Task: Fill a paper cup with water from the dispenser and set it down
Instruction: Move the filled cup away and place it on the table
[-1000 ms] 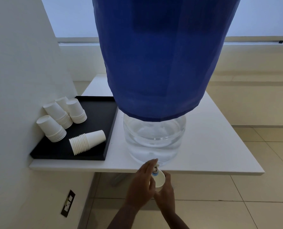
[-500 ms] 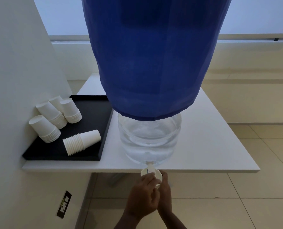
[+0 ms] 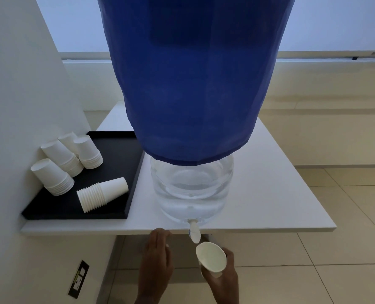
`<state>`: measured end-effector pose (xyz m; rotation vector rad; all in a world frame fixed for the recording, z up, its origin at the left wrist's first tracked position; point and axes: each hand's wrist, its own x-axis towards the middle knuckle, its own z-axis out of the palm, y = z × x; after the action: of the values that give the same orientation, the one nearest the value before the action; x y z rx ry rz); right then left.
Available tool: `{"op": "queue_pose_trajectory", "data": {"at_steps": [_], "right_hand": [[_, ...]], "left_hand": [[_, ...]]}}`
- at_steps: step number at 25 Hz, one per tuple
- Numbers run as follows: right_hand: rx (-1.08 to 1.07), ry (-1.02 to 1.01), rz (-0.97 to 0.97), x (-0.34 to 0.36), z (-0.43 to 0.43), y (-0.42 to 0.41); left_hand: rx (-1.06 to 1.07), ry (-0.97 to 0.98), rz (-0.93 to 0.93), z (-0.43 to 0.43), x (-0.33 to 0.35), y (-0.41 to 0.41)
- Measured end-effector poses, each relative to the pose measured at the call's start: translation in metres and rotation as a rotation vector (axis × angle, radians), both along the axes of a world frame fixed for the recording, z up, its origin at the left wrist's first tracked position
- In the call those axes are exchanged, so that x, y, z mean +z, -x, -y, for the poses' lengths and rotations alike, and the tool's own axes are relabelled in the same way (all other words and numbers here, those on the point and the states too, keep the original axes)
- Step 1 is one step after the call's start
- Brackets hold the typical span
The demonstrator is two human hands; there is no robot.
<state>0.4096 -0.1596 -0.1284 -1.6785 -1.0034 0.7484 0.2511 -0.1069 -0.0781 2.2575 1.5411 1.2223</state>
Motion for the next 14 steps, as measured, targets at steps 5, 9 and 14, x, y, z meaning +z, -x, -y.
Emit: {"op": "queue_pose_trajectory", "data": {"at_steps": [5,9,14], "right_hand": [[-0.141,-0.045,0.019,0.032,0.019,-0.042],[-0.187,-0.174,0.005,0.08,0.008,-0.078],[-0.22,-0.205,0.066,0.106,-0.035,-0.109]], "left_hand": [[0.07,0.011,-0.066,-0.006,-0.012,0.004],[0.113,-0.024,-0.179,-0.012,-0.015,0.002],[0.165,-0.023,-0.256,-0.02,-0.021,-0.002]]}}
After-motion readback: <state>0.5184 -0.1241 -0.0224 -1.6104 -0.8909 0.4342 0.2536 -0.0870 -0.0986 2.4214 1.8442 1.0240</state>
